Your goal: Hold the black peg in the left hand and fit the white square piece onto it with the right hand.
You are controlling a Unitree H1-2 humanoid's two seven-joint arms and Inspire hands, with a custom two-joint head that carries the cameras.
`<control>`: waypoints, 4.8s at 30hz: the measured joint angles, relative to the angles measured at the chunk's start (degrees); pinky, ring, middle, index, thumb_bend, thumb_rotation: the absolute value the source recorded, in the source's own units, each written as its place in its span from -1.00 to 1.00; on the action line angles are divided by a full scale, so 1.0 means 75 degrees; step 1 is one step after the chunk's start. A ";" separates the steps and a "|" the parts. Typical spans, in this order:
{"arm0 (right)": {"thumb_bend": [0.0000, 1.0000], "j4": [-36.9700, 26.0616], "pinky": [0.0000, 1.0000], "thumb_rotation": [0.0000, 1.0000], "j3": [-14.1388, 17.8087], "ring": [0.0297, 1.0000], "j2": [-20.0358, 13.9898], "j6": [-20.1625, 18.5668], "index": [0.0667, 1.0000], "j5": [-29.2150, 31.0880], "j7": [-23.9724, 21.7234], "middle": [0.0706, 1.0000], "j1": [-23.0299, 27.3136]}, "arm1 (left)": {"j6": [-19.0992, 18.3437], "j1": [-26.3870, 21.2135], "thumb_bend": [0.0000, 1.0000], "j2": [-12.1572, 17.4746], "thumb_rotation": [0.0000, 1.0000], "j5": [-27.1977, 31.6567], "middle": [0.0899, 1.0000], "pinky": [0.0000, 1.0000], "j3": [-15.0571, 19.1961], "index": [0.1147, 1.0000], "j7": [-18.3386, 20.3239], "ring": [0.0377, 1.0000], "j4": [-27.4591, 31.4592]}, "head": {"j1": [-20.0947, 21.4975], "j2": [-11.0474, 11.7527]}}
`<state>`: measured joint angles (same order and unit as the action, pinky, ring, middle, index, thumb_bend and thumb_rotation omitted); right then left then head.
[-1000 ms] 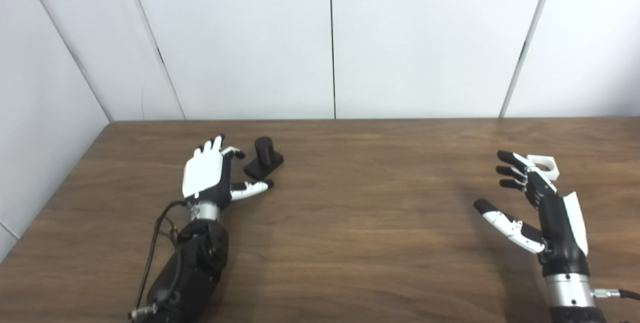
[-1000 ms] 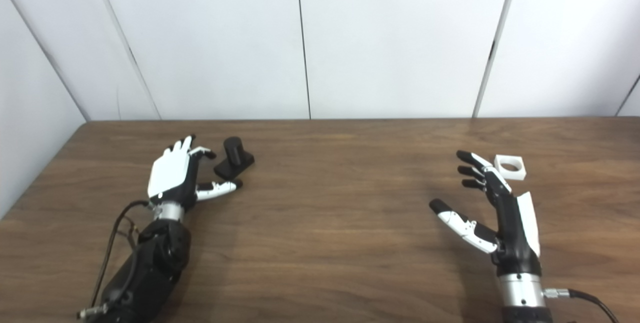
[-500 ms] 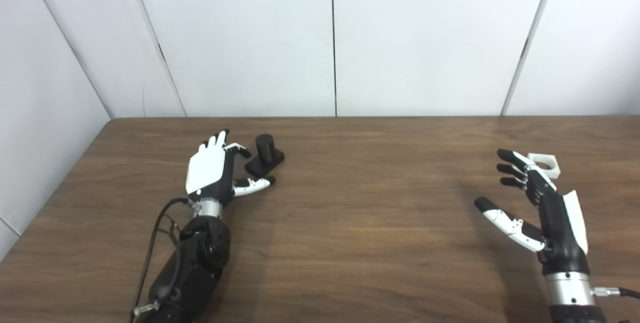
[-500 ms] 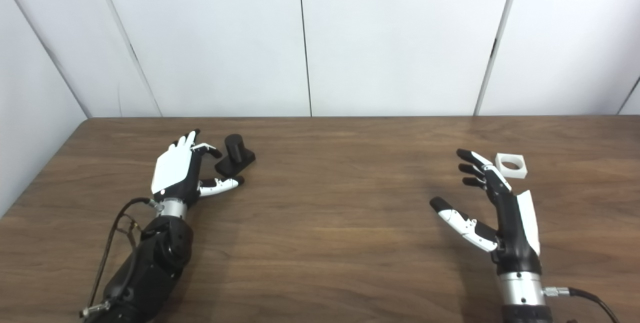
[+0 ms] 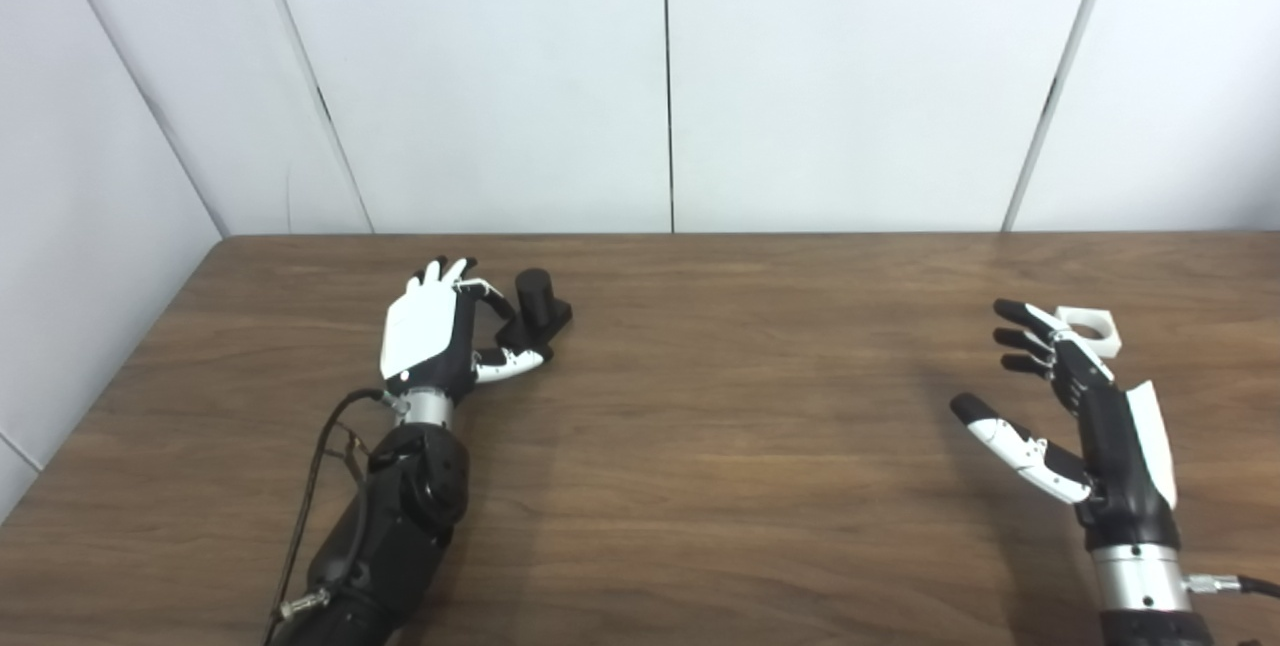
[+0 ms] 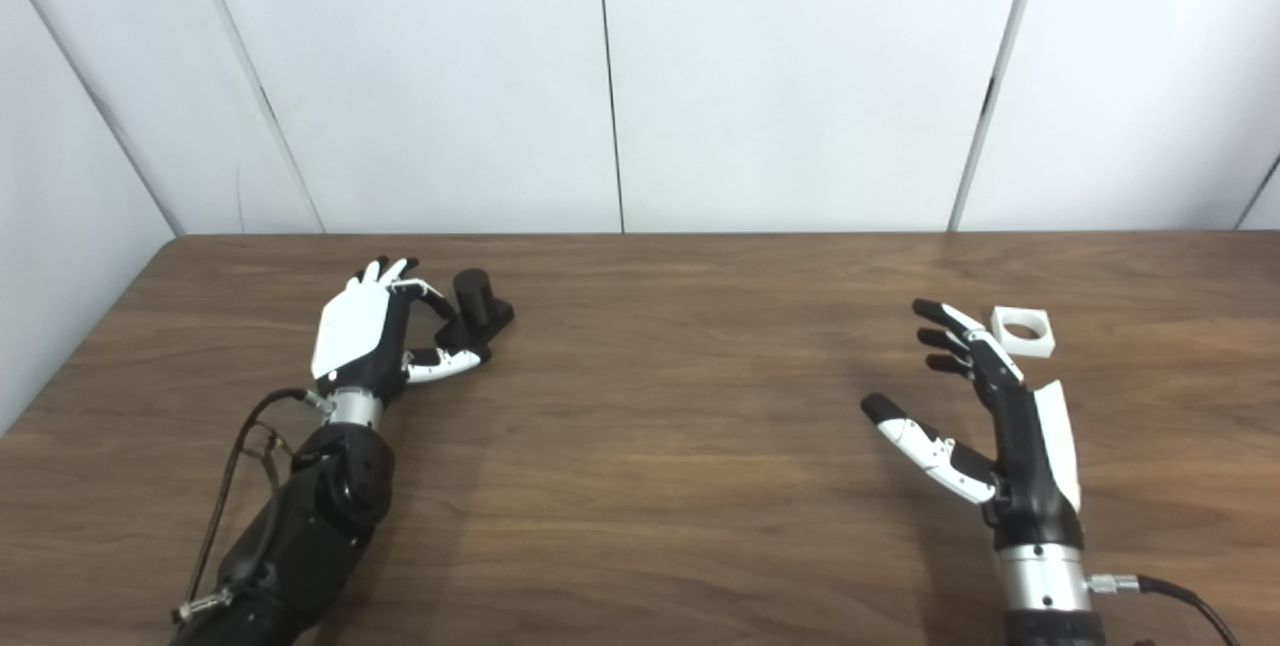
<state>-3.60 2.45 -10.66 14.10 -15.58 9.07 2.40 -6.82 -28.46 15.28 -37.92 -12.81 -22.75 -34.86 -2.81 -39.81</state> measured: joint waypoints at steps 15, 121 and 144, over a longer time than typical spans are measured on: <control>0.21 -0.0005 0.42 -0.02 0.0020 0.54 0.0004 0.0000 0.56 0.0009 -0.0001 0.65 -0.0003 | 0.0076 0.0013 0.04 -0.0050 -0.85 0.0043 0.81 1.00 -0.0059 -0.16 0.0135 1.00 0.0105 | 0.0059 0.0012; 0.23 0.0187 0.40 0.06 0.0040 0.53 -0.0057 0.0048 0.57 0.0012 -0.0017 0.63 0.0127 | 0.0701 0.0614 0.05 -0.0064 -0.88 0.0516 0.84 1.00 0.0052 -0.17 0.0781 1.00 0.1072 | -0.0199 -0.0035; 0.20 0.0171 0.42 0.02 0.0038 0.53 -0.0060 0.0040 0.57 0.0012 -0.0024 0.64 0.0119 | 0.0708 0.0629 0.05 -0.0098 -0.88 0.0487 0.80 0.96 -0.0107 -0.17 0.0590 0.95 0.1055 | -0.0223 -0.0059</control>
<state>-2.32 2.74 -11.11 14.40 -15.49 8.89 3.29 -1.51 -23.74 14.55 -34.27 -13.61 -18.33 -26.95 -4.48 -40.25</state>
